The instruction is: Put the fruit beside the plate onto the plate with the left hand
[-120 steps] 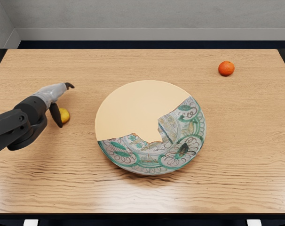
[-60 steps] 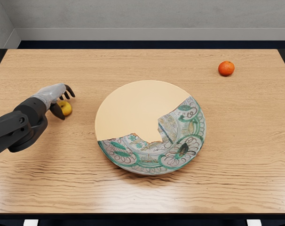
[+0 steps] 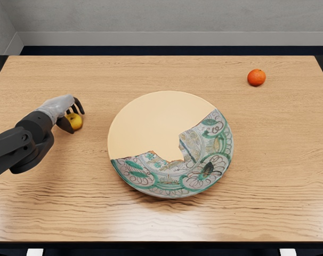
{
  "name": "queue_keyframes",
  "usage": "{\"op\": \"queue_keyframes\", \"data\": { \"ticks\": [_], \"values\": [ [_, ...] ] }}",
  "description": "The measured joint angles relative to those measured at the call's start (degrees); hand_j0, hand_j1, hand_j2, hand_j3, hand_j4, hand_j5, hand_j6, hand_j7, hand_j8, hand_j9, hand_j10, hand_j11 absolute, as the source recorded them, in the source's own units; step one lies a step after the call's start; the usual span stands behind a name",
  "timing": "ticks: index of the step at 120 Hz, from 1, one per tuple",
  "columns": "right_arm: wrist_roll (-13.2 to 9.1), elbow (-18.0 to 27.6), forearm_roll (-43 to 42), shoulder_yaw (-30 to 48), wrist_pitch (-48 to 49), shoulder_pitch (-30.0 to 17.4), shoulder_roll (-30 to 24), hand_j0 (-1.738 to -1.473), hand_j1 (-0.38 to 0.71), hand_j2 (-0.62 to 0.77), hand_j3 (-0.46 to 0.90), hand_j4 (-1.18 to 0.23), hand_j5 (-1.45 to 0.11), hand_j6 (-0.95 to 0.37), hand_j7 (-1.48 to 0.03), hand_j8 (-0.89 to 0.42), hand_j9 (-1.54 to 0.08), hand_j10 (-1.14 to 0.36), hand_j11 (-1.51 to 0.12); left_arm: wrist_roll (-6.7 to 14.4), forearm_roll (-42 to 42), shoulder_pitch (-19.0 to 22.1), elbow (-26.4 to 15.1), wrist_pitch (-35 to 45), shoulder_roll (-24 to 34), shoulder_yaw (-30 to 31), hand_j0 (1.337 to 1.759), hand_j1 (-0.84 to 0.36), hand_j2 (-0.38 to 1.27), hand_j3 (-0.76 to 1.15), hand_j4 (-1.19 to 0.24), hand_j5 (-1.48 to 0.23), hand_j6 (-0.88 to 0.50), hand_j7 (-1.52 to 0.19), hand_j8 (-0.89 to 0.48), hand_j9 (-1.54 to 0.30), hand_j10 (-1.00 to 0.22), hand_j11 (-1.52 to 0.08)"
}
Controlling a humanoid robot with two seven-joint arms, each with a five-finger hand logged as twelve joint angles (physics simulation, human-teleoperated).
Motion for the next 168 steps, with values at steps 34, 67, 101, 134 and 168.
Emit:
{"op": "queue_keyframes", "data": {
  "ticks": [34,67,101,134,168],
  "values": [
    [0.0,0.0,0.0,0.0,0.0,0.0,0.0,-1.658,-0.35,0.0,0.0,0.0,0.0,0.0,0.0,0.0,0.0,0.0,0.0,0.0,0.3,0.5,0.0,0.1,-0.1,0.0,1.652,-0.25,0.22,0.0,-0.65,-0.74,-0.48,-0.8,-0.51,-0.82,-0.61,-0.82],
    [0.0,0.0,0.0,0.0,0.0,0.0,0.0,-1.658,-0.35,0.0,0.0,0.0,0.0,0.0,0.0,0.0,0.0,0.0,0.0,0.1,0.5,1.0,0.0,0.1,-0.4,0.0,1.655,-0.26,0.09,0.09,-0.69,-0.76,-0.42,-0.8,-0.44,-0.85,-0.64,-0.84],
    [0.0,0.0,0.0,0.0,0.0,0.0,0.0,-1.658,-0.35,0.0,0.0,0.0,0.0,0.0,0.0,0.0,0.0,0.0,0.0,0.1,0.5,1.1,-0.1,0.0,-0.4,0.0,1.656,-0.27,0.07,0.15,-0.7,-0.84,-0.37,-0.88,-0.39,-0.92,-0.68,-0.92],
    [0.0,0.0,0.0,0.0,0.0,0.0,0.0,-1.658,-0.35,0.0,0.0,0.0,0.0,0.0,0.0,0.0,0.0,0.0,0.0,0.0,-1.4,0.2,0.0,-0.2,-0.3,0.0,1.658,-0.29,0.29,0.0,-0.71,-0.93,-0.39,-0.94,-0.42,-0.97,-0.72,-0.97],
    [0.0,0.0,0.0,0.0,0.0,0.0,0.0,-1.658,-0.35,0.0,0.0,0.0,0.0,0.0,0.0,0.0,0.0,0.0,0.0,0.0,-17.6,-7.5,0.2,-0.3,1.5,-0.8,1.656,-0.34,0.58,0.0,-0.73,-0.99,-0.43,-0.99,-0.45,-0.98,-0.73,-0.98]
  ]
}}
